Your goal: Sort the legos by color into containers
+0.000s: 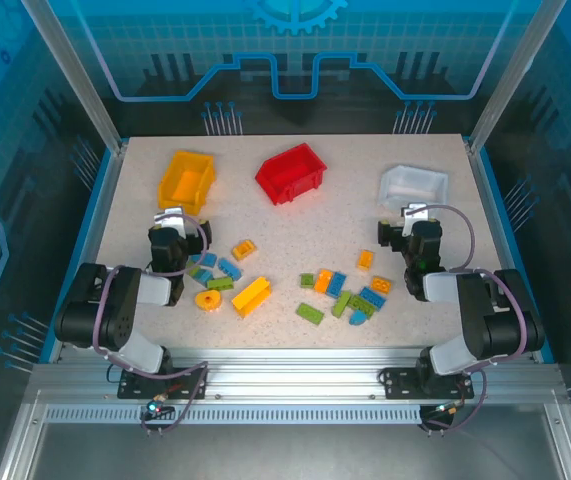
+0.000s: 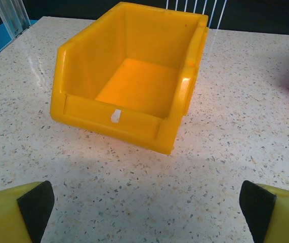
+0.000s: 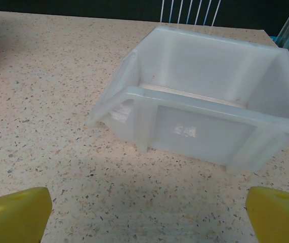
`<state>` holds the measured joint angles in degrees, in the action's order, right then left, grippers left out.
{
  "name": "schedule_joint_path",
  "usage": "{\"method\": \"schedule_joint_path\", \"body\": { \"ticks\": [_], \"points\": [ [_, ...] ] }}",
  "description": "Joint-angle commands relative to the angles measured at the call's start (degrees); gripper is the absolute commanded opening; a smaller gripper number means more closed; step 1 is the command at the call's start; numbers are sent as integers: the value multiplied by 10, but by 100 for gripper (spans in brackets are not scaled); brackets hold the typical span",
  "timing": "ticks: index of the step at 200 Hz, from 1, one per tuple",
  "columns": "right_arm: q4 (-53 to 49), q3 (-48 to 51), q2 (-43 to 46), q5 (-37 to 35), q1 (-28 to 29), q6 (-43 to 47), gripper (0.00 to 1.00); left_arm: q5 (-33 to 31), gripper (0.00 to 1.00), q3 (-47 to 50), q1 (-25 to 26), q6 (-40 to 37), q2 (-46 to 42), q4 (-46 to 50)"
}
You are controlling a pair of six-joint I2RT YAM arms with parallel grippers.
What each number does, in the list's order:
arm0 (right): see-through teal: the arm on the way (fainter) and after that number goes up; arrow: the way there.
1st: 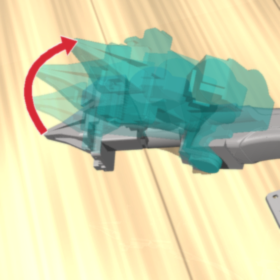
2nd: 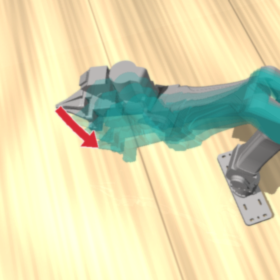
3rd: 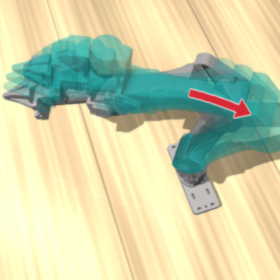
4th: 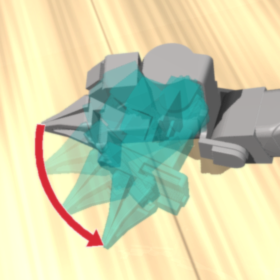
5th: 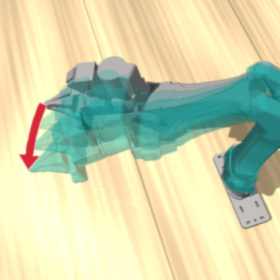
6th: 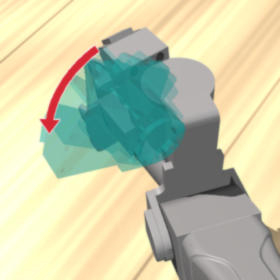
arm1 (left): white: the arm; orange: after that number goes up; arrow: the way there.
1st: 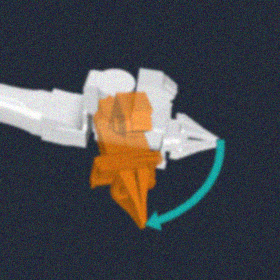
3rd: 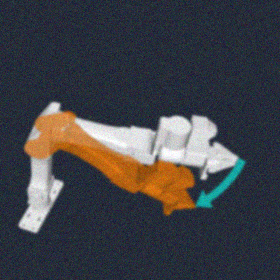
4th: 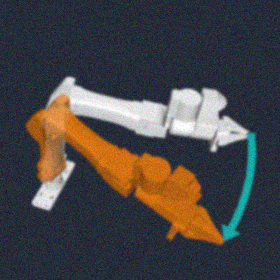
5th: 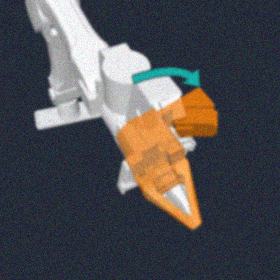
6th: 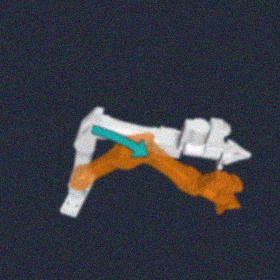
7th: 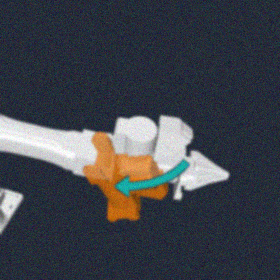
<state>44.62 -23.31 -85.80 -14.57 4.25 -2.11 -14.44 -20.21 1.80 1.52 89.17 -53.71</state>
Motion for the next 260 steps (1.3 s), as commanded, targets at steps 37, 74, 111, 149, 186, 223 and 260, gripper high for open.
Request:
{"method": "schedule_joint_path", "body": {
  "ticks": [37, 74, 111, 149, 186, 223, 260],
  "points": [
    [17, 4, -1, 1, 5, -8, 100, 13, 99, -7, -5, 2, -3, -5],
    [17, 4, -1, 0, 5, -8, 100, 13, 99, -7, -5, 3, -3, -5],
    [17, 3, -1, 1, 4, -7, 100, 13, 99, -7, -5, 2, -3, -5],
    [15, 3, -1, 1, 5, -8, 100, 13, 99, -7, -5, 2, -3, -6],
    [40, 30, 54, -110, 74, 43, 100, -38, 99, -34, 77, -61, -186, 167],
    [-221, -71, 303, -120, 129, 49, 100, -64, 99, -93, 177, -74, -387, 308],
    [-665, -308, 447, -70, 141, -287, 100, -96, 99, -286, 211, 137, -437, 646]
  ]
}}
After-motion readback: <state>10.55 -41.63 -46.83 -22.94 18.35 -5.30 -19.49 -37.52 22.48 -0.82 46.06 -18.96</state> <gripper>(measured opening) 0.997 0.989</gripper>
